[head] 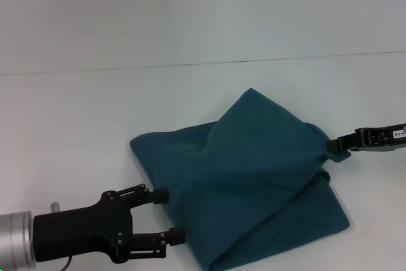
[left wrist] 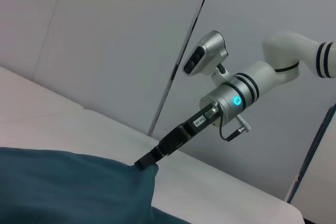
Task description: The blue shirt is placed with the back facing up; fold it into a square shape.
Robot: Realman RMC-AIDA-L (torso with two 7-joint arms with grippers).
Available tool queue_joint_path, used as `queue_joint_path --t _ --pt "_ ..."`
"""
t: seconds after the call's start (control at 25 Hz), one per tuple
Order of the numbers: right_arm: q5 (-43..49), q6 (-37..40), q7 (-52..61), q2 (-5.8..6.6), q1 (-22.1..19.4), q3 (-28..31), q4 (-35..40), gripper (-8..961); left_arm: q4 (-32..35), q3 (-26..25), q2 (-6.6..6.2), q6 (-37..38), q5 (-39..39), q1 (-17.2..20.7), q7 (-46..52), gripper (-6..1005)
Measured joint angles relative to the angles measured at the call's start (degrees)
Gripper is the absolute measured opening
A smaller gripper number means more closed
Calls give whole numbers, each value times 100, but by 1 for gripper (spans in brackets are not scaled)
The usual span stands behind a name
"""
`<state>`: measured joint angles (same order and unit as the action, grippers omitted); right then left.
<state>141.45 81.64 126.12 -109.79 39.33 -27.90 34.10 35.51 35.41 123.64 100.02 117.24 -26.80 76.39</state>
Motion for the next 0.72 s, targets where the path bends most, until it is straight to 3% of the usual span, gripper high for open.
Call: queue_joint_path --t 0.4,0.72 --pt "-519 511 -301 35 -124 47 44 2 17 0 -30 6 0 -8 49 905" --pt "-883 737 -356 128 -180 55 72 2 8 0 -33 9 -22 -26 77 906"
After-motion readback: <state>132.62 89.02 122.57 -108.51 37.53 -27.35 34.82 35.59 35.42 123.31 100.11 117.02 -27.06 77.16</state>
